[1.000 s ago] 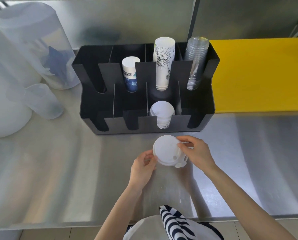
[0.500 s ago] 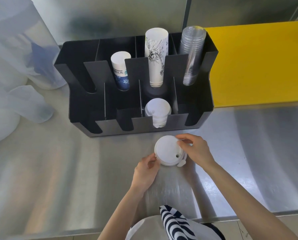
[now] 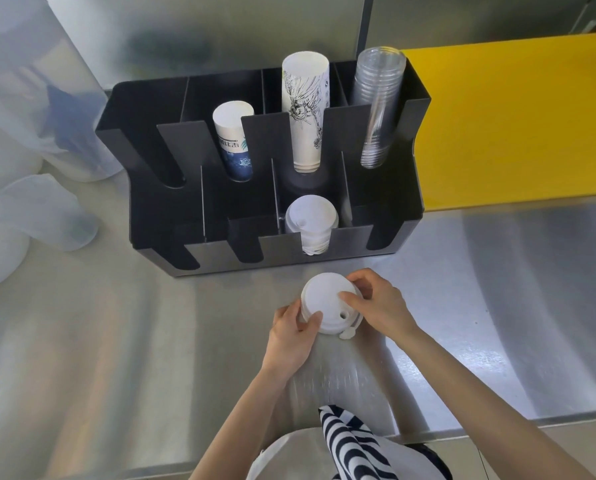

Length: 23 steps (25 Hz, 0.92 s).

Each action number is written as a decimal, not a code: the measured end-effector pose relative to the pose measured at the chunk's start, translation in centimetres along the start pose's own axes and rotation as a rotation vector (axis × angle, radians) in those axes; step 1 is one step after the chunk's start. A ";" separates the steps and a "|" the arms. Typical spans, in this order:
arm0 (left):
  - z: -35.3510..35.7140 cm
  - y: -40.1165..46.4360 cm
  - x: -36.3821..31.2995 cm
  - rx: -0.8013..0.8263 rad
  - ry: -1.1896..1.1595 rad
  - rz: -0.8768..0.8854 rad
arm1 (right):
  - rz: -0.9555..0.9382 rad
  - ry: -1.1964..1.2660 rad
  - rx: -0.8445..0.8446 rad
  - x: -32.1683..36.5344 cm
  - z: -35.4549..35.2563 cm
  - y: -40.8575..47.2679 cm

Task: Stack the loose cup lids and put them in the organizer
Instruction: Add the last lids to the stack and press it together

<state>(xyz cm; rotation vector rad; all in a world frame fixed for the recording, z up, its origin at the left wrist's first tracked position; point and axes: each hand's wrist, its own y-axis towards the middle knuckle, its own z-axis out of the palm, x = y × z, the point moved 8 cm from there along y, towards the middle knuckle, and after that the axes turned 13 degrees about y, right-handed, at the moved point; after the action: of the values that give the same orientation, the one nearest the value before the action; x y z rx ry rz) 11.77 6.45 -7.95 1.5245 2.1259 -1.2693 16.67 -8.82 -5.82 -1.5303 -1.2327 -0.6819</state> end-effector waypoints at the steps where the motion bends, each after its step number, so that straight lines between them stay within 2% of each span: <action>1: -0.4 0.1 0.1 -0.020 0.016 0.003 | 0.019 0.003 0.006 -0.3 0.4 -0.1; 4: -1.9 0.3 0.8 -0.075 0.055 -0.010 | 0.050 -0.029 0.029 -1.0 1.9 -0.4; 8: -3.7 0.4 1.8 -0.143 0.028 -0.036 | -0.016 -0.034 0.006 -0.3 2.6 -1.0; 17: -3.5 0.4 1.9 -0.108 0.048 -0.022 | -0.010 -0.049 -0.017 -0.7 3.0 -1.4; 19: -3.9 0.1 2.2 -0.135 -0.058 -0.062 | -0.012 -0.011 -0.027 -0.6 3.0 -1.6; 23: -4.3 -0.7 2.8 -0.154 -0.453 -0.143 | -0.047 0.097 -0.044 0.2 2.6 -2.1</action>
<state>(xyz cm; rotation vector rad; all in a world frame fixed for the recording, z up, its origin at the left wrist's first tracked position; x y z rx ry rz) 11.18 11.43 -6.74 0.9287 1.9995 -1.3099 14.40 -6.41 -5.71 -1.4901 -1.1909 -0.8093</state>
